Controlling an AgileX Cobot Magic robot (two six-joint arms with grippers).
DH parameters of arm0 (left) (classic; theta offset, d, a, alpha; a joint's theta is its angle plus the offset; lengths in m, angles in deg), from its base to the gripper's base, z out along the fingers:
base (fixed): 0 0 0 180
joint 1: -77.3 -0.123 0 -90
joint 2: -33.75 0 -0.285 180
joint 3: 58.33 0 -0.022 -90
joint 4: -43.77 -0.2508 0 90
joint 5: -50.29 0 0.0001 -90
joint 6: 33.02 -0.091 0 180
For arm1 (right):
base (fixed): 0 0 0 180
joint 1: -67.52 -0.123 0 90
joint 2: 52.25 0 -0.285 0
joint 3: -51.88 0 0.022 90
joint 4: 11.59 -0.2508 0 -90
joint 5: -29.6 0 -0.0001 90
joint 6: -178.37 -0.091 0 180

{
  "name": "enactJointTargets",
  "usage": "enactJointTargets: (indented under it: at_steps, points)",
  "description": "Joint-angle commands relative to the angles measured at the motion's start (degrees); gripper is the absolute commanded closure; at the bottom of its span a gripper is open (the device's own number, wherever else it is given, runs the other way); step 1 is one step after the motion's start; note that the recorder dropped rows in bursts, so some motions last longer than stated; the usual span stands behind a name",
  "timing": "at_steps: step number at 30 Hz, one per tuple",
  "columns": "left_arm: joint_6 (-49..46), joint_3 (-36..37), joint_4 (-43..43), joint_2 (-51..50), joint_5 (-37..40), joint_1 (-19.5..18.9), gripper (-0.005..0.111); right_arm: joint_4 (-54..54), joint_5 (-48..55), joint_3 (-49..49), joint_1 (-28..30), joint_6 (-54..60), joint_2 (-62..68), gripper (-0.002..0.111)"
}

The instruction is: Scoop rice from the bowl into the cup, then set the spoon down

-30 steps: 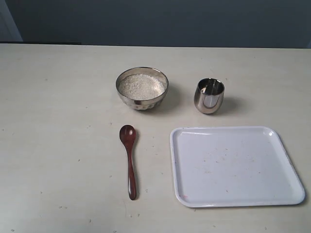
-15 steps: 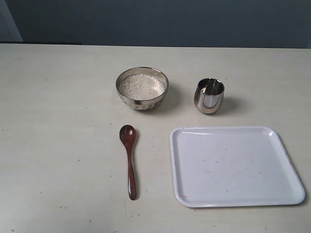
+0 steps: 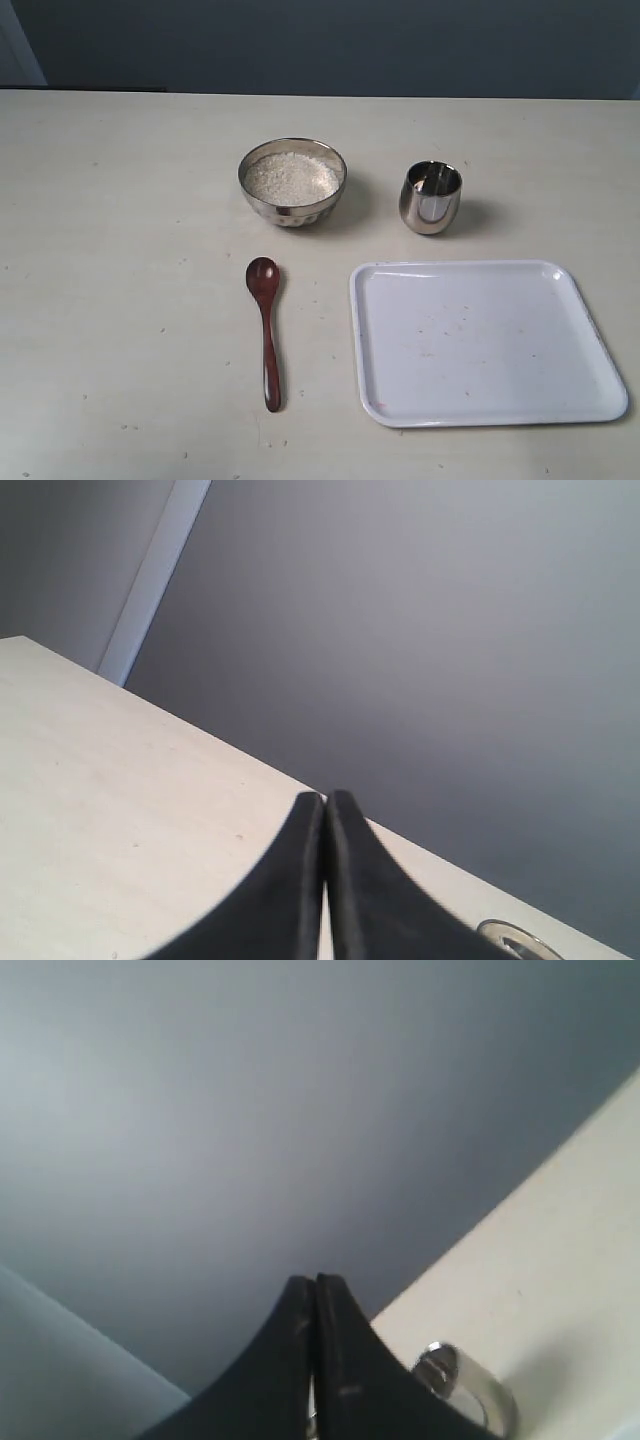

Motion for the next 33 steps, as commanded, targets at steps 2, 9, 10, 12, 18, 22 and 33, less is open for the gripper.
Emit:
enactJointTargets:
  at_steps: [2,9,10,12,18,22,33]
  points:
    - [-0.06,-0.14,-0.21,0.19,-0.82,-0.17,0.106,-7.19,1.93,-7.85,-0.28,26.35,-0.16,0.109]
    - [-0.06,-0.14,-0.21,0.19,-0.82,-0.17,0.106,-13.26,15.09,-19.27,-0.28,38.9,9.49,0.109]
    - [-0.06,-0.14,-0.21,0.19,-0.82,-0.17,0.106,-13.26,18.77,-21.42,-0.28,41.2,12.07,0.109]
    - [-0.06,-0.14,-0.21,0.19,-0.82,-0.17,0.106,-12.48,22.66,-25.33,-0.28,42.36,16.56,0.109]
    - [-0.06,-0.14,-0.21,0.19,-0.82,-0.17,0.106,1.75,23.2,-36.72,-1.57,34.69,29.71,0.109]
    - [-0.06,-0.14,-0.21,0.19,-0.82,-0.17,0.106,9.36,29.51,-42.14,-2.8,27.25,40.78,0.109]
    - [-0.06,-0.14,-0.21,0.19,-0.82,-0.17,0.106,16.03,29.0,-43.63,-29.63,25.63,65.57,0.109]
